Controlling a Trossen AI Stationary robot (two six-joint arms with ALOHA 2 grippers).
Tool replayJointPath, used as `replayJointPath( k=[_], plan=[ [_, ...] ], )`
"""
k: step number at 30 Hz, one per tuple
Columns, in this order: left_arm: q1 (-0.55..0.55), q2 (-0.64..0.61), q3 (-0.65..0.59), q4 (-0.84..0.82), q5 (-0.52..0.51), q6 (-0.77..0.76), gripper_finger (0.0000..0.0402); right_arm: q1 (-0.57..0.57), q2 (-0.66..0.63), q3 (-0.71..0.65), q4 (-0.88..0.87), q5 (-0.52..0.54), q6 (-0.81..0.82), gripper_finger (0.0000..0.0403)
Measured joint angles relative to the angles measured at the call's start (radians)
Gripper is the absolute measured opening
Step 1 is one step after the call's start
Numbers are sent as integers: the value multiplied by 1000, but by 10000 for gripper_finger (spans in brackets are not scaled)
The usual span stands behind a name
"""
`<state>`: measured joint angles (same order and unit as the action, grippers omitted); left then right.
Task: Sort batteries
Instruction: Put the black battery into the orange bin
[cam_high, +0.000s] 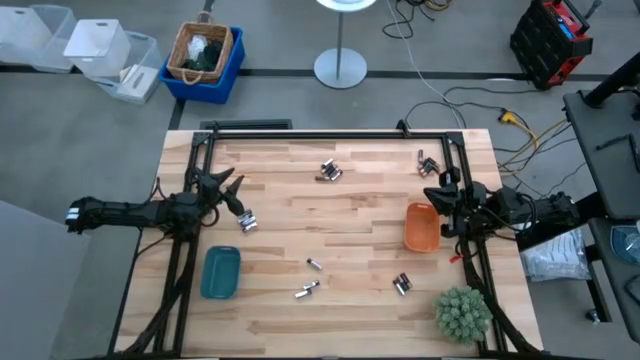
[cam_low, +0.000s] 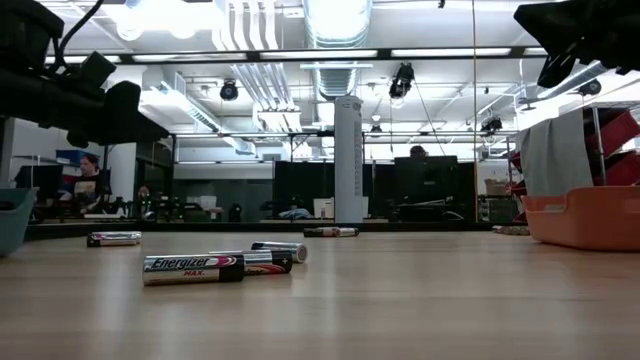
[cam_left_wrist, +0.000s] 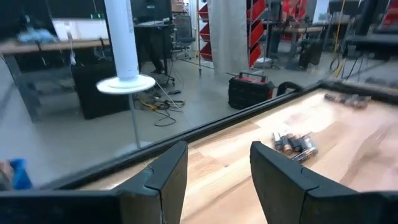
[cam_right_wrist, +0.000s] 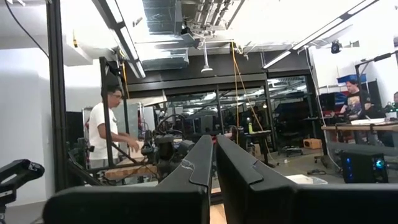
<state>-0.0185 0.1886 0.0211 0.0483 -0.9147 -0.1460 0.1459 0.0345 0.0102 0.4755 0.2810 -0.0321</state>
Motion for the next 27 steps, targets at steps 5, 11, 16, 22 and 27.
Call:
replayJointPath(
  k=[5,11,16,22,27],
  plan=[
    [1,0,0,52,117,-186,155,0,0,2,10,0,40,13],
    [0,0,0,199,317,-175,155,0,23,37,-16,29,7,13],
    [0,0,0,284,338,-175,155,-1,53,70,-17,88,-56,13],
    [1,0,0,305,326,-60,155,-7,98,83,-12,101,-190,13],
    [1,0,0,382,242,-51,155,-9,130,97,39,251,-215,13]
  ],
)
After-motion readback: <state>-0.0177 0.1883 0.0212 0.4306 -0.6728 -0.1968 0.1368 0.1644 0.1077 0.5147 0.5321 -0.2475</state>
